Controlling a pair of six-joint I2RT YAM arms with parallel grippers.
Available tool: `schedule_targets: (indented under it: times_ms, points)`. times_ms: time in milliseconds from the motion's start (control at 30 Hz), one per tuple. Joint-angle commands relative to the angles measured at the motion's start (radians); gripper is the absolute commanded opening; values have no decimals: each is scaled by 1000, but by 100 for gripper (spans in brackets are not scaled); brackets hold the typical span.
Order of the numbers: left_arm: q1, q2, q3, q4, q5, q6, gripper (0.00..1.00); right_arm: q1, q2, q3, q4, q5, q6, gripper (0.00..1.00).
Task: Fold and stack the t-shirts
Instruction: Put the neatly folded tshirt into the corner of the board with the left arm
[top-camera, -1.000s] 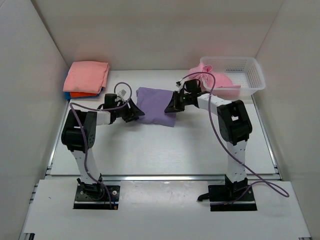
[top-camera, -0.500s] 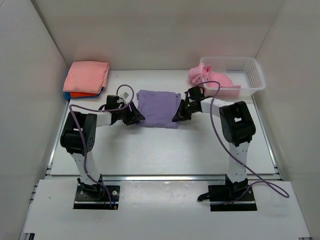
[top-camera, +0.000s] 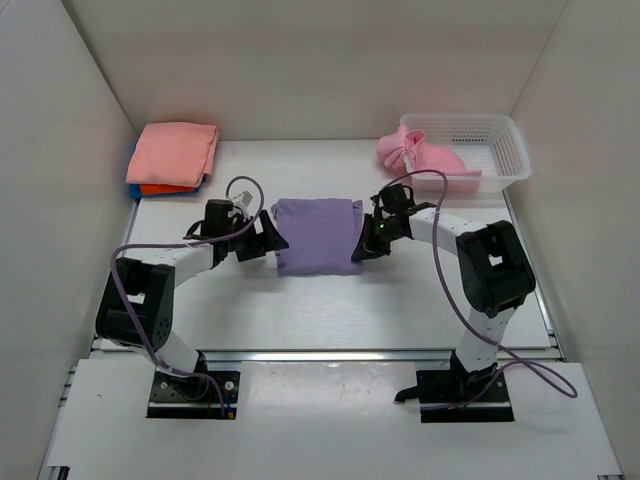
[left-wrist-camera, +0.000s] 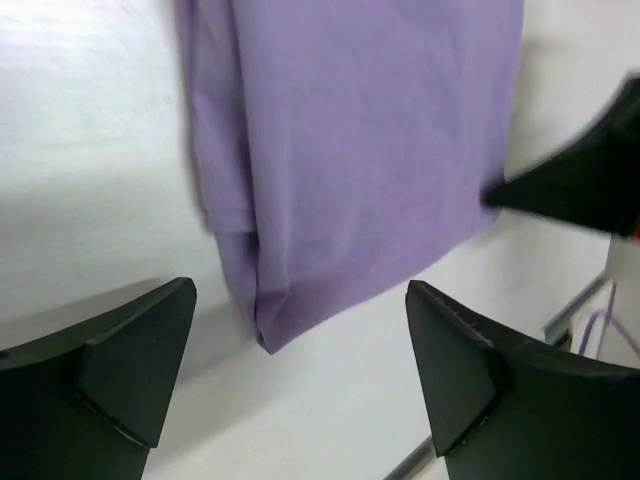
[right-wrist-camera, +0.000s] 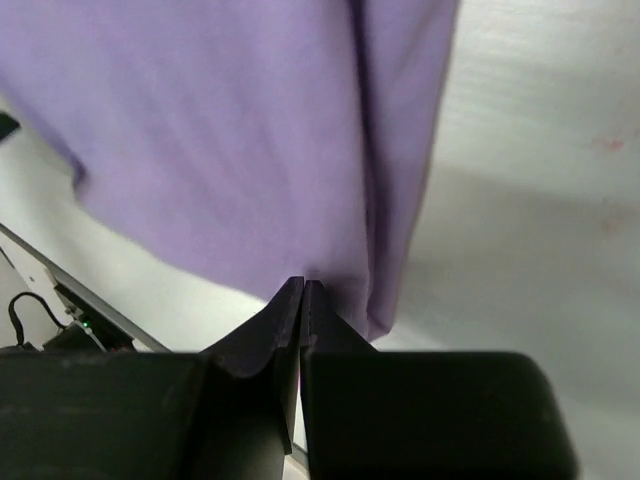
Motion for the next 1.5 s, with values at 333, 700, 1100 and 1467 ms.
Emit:
schedule_targets:
  times_ms: [333,700,1100,1467]
  points:
    - [-41,231,278,-101,-210,167,99,-2,-284,-32,-1,-3,17,0]
    - [-168,368,423,-305,-377,253,99,-74,-354,-113,64,-56,62,0]
    - [-144,399,463,-366,-358,259,0,-118,-408,-147,73,-90,51,1]
    - [-41,403,826,-428,-683,457,0,-140,-512,-92,-36,-53,-3,0]
